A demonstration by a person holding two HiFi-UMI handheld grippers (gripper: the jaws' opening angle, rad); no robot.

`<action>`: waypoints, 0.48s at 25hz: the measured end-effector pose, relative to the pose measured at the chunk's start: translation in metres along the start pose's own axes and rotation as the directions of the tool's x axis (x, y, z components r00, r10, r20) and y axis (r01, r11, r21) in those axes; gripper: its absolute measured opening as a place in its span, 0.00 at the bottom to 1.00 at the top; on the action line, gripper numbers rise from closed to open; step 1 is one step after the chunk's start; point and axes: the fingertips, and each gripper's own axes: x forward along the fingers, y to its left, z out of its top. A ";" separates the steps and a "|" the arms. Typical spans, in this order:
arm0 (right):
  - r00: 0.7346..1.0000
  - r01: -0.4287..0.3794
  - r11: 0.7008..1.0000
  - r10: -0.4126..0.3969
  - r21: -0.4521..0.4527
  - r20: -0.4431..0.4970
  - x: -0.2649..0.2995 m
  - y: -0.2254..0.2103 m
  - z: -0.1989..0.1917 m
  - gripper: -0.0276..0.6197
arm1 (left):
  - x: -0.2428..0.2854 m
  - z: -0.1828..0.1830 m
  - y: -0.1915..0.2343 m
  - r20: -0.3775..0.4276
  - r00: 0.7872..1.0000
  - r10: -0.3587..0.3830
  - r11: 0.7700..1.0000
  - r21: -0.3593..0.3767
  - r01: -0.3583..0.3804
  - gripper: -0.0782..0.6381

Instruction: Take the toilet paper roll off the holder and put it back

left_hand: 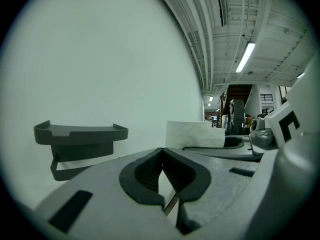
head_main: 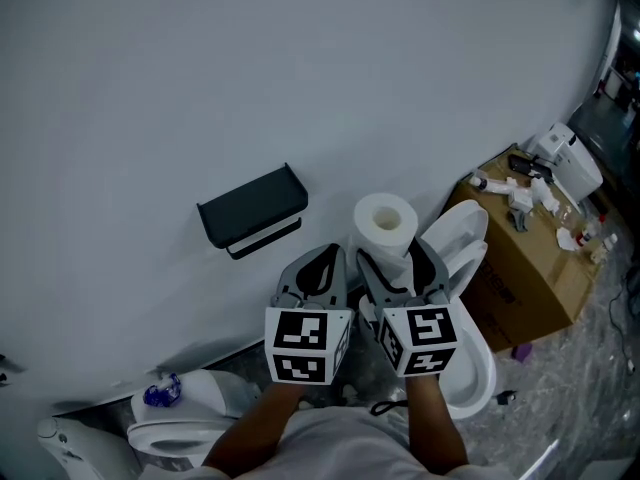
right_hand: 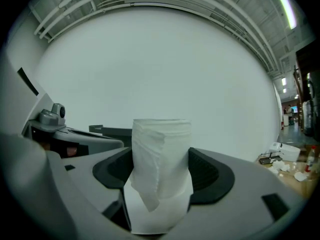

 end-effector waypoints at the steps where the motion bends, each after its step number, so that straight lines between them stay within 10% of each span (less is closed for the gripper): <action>1: 1.000 0.003 1.000 -0.003 -0.001 -0.002 -0.001 -0.001 -0.001 0.57 | -0.001 0.000 -0.001 0.001 1.000 0.000 1.000 0.004 0.000 0.12; 12: 1.000 -0.006 1.000 0.006 0.006 -0.013 -0.003 0.004 -0.005 0.57 | -0.006 -0.005 -0.003 -0.007 1.000 0.004 1.000 0.015 -0.004 0.12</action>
